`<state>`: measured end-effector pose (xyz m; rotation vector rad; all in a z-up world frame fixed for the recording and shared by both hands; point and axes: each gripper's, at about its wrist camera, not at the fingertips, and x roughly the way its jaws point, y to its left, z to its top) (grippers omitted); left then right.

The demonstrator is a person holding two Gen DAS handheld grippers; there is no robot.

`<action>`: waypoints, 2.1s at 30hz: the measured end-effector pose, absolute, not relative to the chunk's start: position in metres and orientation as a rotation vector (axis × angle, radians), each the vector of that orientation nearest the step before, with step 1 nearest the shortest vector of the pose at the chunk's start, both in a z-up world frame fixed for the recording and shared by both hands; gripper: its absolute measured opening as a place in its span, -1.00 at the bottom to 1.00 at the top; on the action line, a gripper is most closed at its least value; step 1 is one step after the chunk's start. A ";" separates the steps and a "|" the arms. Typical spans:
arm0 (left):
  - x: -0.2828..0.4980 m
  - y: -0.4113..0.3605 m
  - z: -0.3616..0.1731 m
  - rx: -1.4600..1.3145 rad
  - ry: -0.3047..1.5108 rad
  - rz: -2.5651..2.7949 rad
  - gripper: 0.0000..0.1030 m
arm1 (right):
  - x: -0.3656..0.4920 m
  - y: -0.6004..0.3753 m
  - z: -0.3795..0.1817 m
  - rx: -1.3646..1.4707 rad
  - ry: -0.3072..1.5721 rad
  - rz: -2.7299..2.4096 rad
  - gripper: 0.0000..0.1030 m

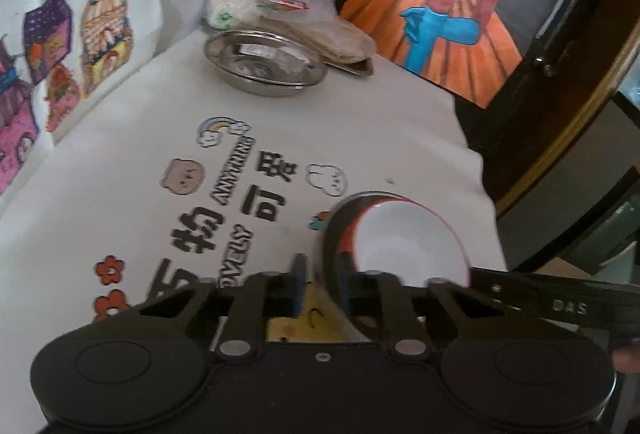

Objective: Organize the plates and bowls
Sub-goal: 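Close both grippers on the steel bowl rim, then lift the bowl stack with both grippers and carry it toward the steel plates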

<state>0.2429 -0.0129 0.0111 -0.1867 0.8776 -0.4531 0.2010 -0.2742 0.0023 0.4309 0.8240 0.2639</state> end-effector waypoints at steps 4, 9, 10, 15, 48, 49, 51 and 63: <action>0.242 -0.018 0.012 -0.167 0.871 -0.446 -0.77 | 0.202 -0.269 0.005 0.406 0.820 0.251 -0.65; 0.244 -0.013 0.009 -0.206 0.872 -0.454 -0.77 | 0.203 -0.268 0.004 0.415 0.828 0.246 -0.65; 0.244 -0.013 0.009 -0.209 0.873 -0.453 -0.76 | 0.203 -0.267 0.004 0.413 0.828 0.242 -0.65; 0.245 -0.012 0.008 -0.230 0.873 -0.441 -0.78 | 0.201 -0.260 0.005 0.388 0.818 0.217 -0.66; 0.329 -0.025 0.010 -0.253 0.867 -0.360 -0.91 | 0.295 -0.267 0.004 0.403 0.796 0.203 -0.78; 0.332 -0.024 0.009 -0.266 0.871 -0.360 -0.91 | 0.298 -0.267 0.005 0.399 0.794 0.204 -0.78; 0.336 -0.020 0.007 -0.299 0.873 -0.365 -0.91 | 0.304 -0.268 0.006 0.394 0.790 0.204 -0.79; 0.356 -0.017 0.005 -0.334 0.875 -0.349 -0.91 | 0.328 -0.268 0.008 0.396 0.781 0.215 -0.79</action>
